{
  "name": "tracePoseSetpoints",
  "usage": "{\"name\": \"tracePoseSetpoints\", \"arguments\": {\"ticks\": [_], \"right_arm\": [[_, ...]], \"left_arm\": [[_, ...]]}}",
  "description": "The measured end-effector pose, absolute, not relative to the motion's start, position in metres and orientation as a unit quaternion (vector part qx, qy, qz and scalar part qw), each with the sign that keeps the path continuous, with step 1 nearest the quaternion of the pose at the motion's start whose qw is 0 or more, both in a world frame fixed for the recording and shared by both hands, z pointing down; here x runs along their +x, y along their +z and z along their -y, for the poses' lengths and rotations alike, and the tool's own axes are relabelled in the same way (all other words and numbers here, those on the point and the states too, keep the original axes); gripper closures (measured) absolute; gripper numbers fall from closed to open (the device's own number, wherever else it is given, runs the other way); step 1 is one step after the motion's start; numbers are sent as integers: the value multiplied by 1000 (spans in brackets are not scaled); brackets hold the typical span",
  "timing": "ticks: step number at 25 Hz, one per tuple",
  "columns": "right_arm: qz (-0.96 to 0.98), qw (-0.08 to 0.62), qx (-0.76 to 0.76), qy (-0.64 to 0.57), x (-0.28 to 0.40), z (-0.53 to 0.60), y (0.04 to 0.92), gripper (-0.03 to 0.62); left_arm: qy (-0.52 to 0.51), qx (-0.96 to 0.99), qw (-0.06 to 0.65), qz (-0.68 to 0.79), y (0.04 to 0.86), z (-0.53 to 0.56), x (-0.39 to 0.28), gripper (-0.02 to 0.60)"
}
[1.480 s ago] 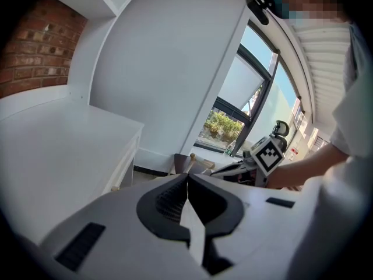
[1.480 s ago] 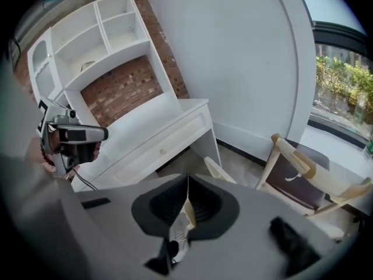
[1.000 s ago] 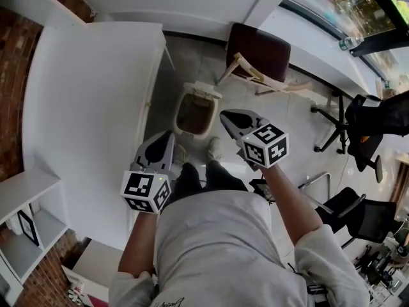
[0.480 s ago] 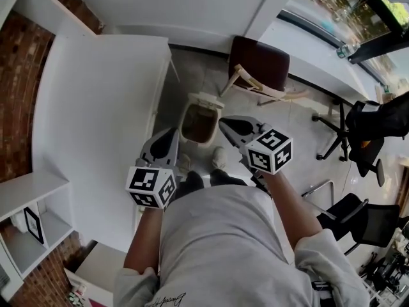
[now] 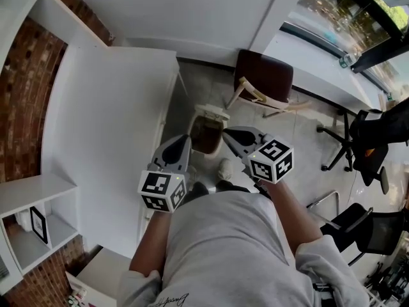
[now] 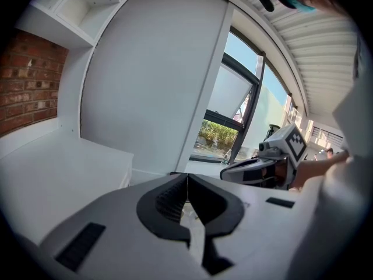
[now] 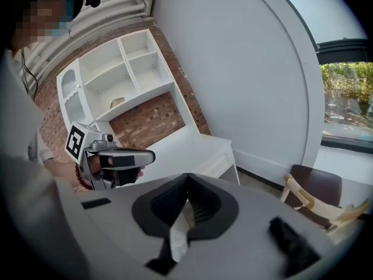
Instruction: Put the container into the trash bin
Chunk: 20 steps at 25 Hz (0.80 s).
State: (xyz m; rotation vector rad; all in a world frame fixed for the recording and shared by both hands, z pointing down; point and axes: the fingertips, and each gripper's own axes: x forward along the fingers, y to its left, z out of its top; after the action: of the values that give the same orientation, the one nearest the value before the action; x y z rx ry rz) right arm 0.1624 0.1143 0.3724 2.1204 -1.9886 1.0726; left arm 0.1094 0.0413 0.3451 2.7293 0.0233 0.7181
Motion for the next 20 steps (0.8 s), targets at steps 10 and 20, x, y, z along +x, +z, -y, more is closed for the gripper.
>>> {"name": "tracePoseSetpoints", "arguments": {"ticks": [10, 20], "right_arm": [[647, 17, 681, 343, 146, -118, 374, 566], [649, 16, 677, 346, 135, -127, 376, 566]], "left_arm": [[254, 956, 148, -2, 343, -43, 92, 565], [257, 954, 153, 10, 341, -43, 70, 566]]}}
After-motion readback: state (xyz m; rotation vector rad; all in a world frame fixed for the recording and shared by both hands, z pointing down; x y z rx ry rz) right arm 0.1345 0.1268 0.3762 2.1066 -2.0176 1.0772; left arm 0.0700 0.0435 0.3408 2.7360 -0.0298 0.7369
